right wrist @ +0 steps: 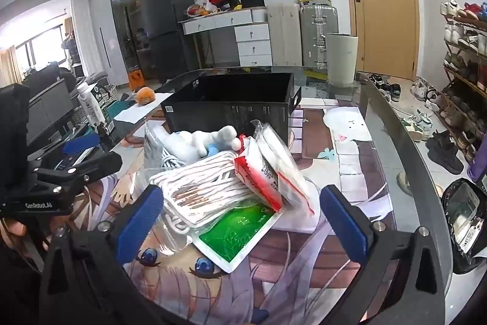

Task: Organize soft objects
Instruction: 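Move the right tool toward the clear zip bag of white rope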

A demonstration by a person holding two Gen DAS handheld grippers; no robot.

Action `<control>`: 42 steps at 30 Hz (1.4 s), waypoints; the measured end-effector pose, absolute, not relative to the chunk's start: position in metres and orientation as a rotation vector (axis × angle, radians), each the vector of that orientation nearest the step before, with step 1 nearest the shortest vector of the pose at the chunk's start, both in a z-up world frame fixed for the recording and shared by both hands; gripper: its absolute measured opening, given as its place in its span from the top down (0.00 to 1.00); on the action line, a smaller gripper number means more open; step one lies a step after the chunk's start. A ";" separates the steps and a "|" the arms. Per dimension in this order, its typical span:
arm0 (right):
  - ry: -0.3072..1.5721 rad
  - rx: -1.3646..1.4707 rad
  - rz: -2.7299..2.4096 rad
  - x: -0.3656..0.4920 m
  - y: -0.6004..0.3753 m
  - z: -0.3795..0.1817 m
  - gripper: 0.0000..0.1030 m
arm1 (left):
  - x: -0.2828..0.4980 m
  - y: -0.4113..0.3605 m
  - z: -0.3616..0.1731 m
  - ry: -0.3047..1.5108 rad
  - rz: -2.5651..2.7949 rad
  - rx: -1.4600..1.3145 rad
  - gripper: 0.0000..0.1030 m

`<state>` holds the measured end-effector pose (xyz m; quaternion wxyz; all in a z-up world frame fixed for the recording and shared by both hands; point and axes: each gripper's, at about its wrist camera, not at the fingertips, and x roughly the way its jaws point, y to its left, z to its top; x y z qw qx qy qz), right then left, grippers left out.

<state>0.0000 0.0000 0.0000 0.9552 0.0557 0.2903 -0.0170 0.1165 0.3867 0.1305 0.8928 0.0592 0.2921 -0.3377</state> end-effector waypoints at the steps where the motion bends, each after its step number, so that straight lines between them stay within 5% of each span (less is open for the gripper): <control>1: 0.577 0.126 -0.029 0.000 0.000 0.000 0.00 | 0.117 0.387 0.131 0.605 -0.697 0.126 0.00; 42: 0.581 0.115 0.035 0.000 0.003 -0.004 0.00 | 0.113 0.379 0.128 0.569 -0.739 0.135 0.00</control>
